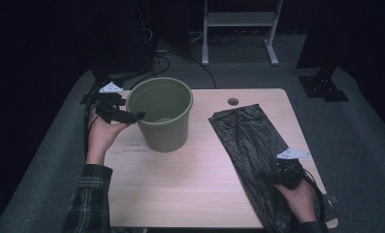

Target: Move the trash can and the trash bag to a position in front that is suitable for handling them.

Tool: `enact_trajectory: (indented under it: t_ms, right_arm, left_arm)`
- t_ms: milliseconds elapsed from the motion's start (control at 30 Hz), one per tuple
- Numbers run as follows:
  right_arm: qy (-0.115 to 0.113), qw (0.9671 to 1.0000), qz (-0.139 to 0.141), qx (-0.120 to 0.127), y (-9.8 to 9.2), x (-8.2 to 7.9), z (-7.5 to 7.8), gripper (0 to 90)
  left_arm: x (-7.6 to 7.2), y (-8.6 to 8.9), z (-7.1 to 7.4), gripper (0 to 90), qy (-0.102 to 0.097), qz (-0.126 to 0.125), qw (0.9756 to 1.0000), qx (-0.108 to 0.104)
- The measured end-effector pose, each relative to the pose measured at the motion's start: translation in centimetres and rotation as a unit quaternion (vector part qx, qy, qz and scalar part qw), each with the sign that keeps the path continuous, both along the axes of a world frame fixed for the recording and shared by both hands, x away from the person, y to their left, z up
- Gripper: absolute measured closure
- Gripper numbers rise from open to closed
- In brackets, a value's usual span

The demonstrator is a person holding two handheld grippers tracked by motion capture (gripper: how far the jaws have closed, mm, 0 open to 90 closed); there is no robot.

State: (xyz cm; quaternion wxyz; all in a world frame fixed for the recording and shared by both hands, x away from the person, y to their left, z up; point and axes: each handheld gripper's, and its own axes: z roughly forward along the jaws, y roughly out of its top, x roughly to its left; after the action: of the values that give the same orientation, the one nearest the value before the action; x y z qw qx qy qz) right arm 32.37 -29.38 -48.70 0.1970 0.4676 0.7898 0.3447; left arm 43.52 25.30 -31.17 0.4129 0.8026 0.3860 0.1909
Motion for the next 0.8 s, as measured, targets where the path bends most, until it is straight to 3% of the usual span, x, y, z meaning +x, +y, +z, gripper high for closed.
enact_trajectory:
  t_ms: [433, 600, 800]
  right_arm:
    - [0.0, 1.0, 0.0, 0.0, 0.0, 0.0, 0.0, 10.2]
    - [0.0, 1.0, 0.0, 0.0, 0.0, 0.0, 0.0, 10.2]
    - [0.001, 1.0, 0.0, 0.0, 0.0, 0.0, 0.0, 10.2]
  left_arm:
    - [-1.5, -2.2, 0.0, 0.0, 0.003, -0.036, 0.9993, 0.006]
    - [-2.4, -3.2, 0.2, 0.0, -0.005, -0.041, 0.999, 0.014]
    - [-3.1, -4.2, 0.0, 0.0, -0.01, -0.053, 0.9985, 0.005]
